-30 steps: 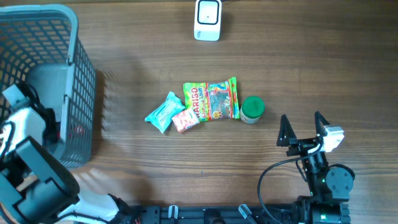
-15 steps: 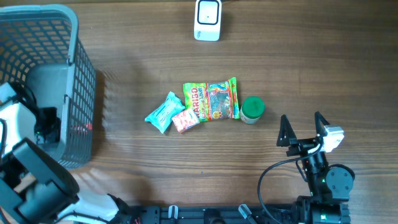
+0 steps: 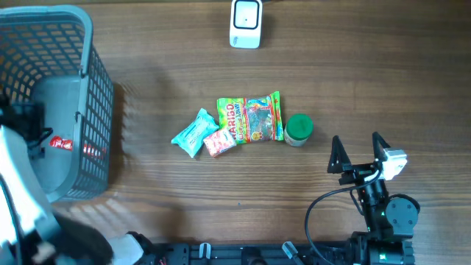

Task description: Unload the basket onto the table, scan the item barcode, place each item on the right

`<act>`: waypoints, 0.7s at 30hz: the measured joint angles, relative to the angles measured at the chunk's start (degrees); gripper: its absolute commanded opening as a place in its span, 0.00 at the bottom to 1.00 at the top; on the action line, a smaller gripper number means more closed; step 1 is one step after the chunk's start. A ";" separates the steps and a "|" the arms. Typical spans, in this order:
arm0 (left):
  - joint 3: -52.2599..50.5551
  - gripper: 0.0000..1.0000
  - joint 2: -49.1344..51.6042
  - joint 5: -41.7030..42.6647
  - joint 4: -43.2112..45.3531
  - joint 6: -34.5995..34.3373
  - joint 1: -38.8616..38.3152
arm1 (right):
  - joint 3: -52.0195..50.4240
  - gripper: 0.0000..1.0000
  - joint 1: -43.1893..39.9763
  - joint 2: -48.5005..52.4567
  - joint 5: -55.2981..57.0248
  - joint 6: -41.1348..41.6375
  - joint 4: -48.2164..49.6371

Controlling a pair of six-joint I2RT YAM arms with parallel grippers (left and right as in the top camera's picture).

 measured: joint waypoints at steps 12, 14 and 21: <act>-1.16 0.92 18.12 -3.89 -0.33 11.45 -4.90 | 0.00 1.00 0.00 0.00 0.00 0.00 -0.04; -5.03 0.95 17.84 -4.50 3.43 11.39 -4.90 | 0.00 1.00 0.00 0.00 0.00 0.00 -0.04; -13.68 0.04 13.31 -7.61 14.84 11.50 -5.07 | 0.00 1.00 0.00 0.00 0.00 0.00 -0.02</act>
